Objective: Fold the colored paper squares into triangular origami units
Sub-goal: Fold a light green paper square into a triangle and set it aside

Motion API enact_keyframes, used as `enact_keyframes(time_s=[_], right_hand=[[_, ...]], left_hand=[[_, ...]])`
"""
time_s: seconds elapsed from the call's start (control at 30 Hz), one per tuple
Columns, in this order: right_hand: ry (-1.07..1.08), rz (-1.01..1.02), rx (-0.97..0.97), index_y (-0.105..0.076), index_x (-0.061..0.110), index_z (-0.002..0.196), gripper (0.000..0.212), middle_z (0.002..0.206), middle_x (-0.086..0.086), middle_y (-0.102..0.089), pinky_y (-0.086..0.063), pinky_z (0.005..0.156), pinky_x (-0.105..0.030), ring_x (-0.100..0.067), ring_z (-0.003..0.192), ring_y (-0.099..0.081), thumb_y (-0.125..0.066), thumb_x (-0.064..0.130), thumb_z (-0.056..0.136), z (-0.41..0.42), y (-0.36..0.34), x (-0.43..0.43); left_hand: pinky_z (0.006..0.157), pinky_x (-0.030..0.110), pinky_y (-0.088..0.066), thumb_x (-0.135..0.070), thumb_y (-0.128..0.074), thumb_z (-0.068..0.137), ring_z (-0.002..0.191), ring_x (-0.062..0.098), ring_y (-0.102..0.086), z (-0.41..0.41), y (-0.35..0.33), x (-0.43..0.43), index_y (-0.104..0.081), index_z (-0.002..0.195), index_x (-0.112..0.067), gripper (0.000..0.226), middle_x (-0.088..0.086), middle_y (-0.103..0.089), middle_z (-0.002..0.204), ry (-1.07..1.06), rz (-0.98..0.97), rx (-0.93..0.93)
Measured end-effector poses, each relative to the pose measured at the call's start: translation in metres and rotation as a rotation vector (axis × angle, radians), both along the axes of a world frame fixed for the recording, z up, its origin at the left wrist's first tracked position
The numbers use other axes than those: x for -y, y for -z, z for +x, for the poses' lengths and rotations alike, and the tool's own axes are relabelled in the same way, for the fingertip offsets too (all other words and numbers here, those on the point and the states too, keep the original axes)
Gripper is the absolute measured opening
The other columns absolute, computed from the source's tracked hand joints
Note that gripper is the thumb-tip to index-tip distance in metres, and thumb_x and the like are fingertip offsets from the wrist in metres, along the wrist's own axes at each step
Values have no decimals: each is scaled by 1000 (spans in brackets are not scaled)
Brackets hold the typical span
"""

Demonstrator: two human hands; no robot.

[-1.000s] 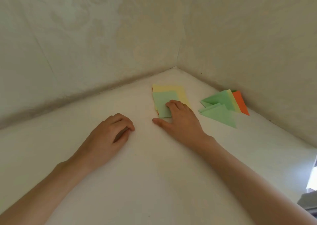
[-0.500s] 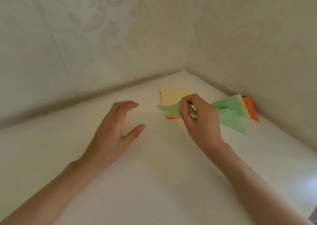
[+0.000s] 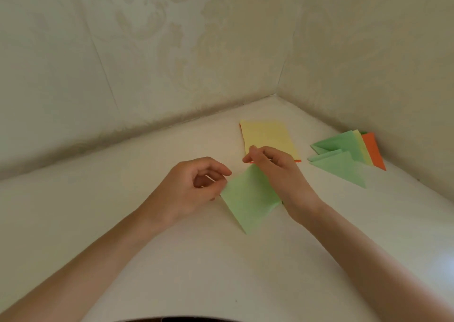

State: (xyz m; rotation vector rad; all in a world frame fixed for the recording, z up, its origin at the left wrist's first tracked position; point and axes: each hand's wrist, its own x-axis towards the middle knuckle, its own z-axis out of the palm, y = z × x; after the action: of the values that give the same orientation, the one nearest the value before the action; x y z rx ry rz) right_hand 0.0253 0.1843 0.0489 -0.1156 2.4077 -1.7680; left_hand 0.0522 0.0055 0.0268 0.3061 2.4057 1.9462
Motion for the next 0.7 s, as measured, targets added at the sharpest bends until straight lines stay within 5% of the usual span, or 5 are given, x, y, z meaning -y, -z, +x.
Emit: enact_keyframes(time_s=[0.07, 0.13, 0.23, 0.47, 0.7], right_hand=[[-127, 63, 30, -58, 24, 106, 50, 91, 5, -60, -41, 61, -14, 2, 66, -54, -58, 60, 71, 2, -1, -3], [-170, 125, -14, -54, 26, 112, 43, 94, 6, -60, -44, 63, -11, 1, 73, -58, -71, 41, 76, 0, 2, -5], [-62, -52, -56, -65, 8, 91, 5, 82, -1, -66, -46, 67, -23, -9, 72, -60, -65, 10, 86, -8, 6, -11], [-52, -292, 89, -66, 6, 85, 15, 79, -4, -68, -49, 63, -21, -14, 71, -61, -57, 15, 92, -14, 7, -22], [-85, -382, 66, -65, 4, 85, 14, 76, -5, -67, -48, 62, -23, -14, 68, -60, -57, 14, 90, -10, 10, -14]], left_hand=[[68, 34, -51, -21, -61, 77, 65, 17, -62, -1, 3, 1, -70, 87, -27, 14, -5, -66, 78, -41, -16, -28], [70, 33, -51, -15, -64, 84, 68, 21, -64, -3, 4, 4, -69, 88, -24, 12, -5, -66, 80, -96, -15, -52], [71, 23, -53, -2, -58, 90, 72, 17, -65, -6, 4, 9, -68, 88, -20, 21, -6, -68, 81, -132, -3, -73], [69, 19, -52, 7, -56, 88, 71, 8, -61, -4, 0, 7, -61, 93, -15, 23, -10, -61, 74, -43, 140, -13], [76, 17, -52, -4, -60, 85, 94, 10, -67, 2, -1, 3, -70, 97, -15, 19, -2, -72, 101, 83, 208, 106]])
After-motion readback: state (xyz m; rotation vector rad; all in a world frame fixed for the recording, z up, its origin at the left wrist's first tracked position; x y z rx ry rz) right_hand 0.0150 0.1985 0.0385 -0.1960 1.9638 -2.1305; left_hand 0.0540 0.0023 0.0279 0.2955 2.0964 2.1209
